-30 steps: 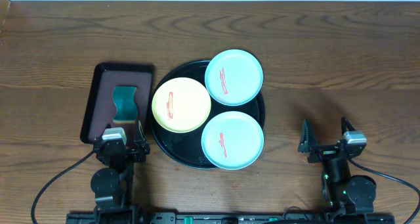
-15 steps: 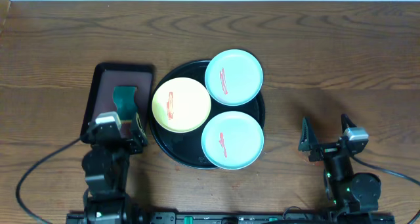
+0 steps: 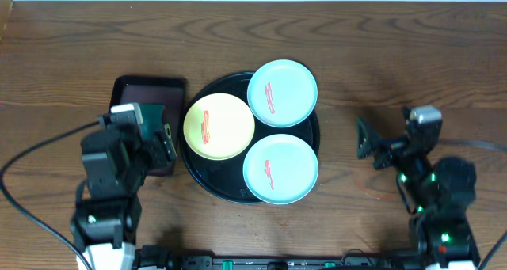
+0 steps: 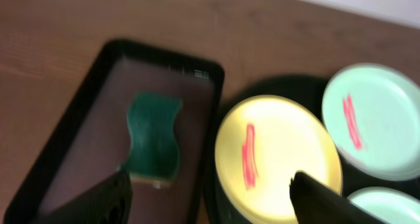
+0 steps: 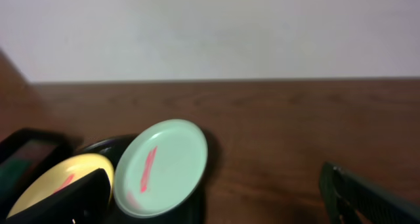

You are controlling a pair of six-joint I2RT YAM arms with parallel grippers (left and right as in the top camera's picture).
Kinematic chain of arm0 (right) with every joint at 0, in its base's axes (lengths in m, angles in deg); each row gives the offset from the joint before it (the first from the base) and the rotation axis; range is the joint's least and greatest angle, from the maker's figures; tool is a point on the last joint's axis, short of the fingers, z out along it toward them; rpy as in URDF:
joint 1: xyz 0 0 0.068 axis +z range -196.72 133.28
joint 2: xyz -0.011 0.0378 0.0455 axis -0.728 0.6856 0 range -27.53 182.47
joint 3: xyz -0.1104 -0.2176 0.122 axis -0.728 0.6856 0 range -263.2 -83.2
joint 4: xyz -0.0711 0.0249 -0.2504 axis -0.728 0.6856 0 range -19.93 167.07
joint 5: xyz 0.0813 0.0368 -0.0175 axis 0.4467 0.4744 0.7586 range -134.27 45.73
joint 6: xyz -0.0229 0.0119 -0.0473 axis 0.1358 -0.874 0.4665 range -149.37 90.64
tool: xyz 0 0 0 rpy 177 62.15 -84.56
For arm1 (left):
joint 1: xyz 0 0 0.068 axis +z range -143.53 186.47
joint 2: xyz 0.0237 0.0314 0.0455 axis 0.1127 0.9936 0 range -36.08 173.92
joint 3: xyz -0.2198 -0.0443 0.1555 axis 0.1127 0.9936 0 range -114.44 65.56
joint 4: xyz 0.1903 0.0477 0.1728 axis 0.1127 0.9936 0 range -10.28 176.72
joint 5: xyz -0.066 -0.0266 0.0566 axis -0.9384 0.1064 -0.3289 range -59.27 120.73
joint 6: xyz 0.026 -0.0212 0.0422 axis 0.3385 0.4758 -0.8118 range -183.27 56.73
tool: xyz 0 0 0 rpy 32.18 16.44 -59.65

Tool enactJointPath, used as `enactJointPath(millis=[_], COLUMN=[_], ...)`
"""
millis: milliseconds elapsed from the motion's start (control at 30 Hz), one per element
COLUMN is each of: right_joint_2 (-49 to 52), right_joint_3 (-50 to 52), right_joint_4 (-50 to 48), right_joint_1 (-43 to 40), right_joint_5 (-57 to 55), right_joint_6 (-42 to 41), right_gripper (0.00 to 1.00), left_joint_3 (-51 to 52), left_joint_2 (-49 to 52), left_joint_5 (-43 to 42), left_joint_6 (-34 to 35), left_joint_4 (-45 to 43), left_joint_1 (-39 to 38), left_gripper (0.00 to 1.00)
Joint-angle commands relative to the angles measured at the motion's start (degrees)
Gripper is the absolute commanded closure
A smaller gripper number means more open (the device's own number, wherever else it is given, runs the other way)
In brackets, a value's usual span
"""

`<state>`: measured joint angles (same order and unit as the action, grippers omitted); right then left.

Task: Clean dirty plates on tray and stack at the side
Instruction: 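Move left gripper to sponge and right gripper to yellow plate rim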

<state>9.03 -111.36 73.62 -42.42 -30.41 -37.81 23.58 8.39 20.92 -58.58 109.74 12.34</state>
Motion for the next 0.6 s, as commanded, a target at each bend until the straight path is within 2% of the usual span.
enactJointPath(millis=[0,200,367,467,567], right_joint_2=[7.0,18.2,26.2,31.1,34.2], right_joint_3=[-7.8,-20.2,-29.6,-35.9,-39.1], right_joint_4=[3.7,12.0,20.3,28.5,31.5], right_joint_1=[-0.5,-0.6,-0.6,-0.6,-0.6], right_joint_5=[6.0,12.7,18.2,18.1,17.5], right_joint_6=[1.3,1.3,3.7,6.9,9.8], right_gripper=[0.01,0.01,0.01,0.01,0.01], left_joint_3=[-8.7,-21.8,-32.4,-35.2,-35.2], left_joint_2=[5.3,15.1,22.7,25.6,27.2], left_joint_5=[-1.5,-2.0,-6.1,-6.5,-6.1], left_joint_6=[0.8,0.8,0.8,0.8,0.7], left_joint_4=[6.9,19.7,29.4,30.9,30.8], left_joint_1=[-0.2,-0.2,-0.2,-0.2,-0.2], left_gripper=[0.23,0.22,0.23,0.23,0.23])
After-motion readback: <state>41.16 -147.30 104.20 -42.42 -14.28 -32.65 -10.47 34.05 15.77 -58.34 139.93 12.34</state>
